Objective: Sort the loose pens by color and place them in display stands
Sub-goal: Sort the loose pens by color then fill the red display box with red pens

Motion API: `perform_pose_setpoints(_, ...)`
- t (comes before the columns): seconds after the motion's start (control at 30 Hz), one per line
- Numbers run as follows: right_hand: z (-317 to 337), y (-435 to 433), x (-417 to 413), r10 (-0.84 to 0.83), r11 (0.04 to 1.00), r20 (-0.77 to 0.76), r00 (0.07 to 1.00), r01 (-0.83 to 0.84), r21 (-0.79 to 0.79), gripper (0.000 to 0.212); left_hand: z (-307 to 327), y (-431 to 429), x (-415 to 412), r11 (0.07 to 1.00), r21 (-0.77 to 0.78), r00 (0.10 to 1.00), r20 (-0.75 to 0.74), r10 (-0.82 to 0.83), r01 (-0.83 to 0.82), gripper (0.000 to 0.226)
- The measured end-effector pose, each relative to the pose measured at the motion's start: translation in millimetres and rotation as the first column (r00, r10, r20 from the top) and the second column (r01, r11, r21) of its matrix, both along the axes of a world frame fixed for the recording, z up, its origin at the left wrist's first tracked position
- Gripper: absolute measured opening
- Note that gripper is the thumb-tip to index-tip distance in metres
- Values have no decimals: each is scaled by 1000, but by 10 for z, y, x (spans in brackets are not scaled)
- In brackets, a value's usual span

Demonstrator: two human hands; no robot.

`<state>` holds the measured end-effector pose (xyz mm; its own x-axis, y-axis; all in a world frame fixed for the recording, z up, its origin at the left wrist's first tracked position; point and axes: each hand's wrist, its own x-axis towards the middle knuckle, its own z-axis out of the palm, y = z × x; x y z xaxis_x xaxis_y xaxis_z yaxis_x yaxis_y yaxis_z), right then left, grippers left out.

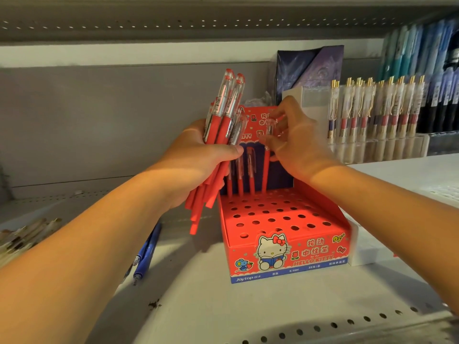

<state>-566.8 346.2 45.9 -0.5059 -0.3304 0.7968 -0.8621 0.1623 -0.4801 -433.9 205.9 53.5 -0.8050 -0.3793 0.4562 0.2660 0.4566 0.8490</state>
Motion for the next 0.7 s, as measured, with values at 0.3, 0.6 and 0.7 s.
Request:
perform_pose_setpoints(0.3,-43,-41,17,-47,997,-35,998,49,58,38,-18,-13,-21,999,24,1000,2,-24,24,18)
perform_pose_setpoints(0.6,5,3,27,-182,917,-21,983,178,358,17,-9,1,23,998,33,998,28,-54,54,21)
perform_pose_setpoints(0.7,115,-4,106,-74,984,91,993,58,166,20,1,27,45,998,26,999,23,-49,49,19)
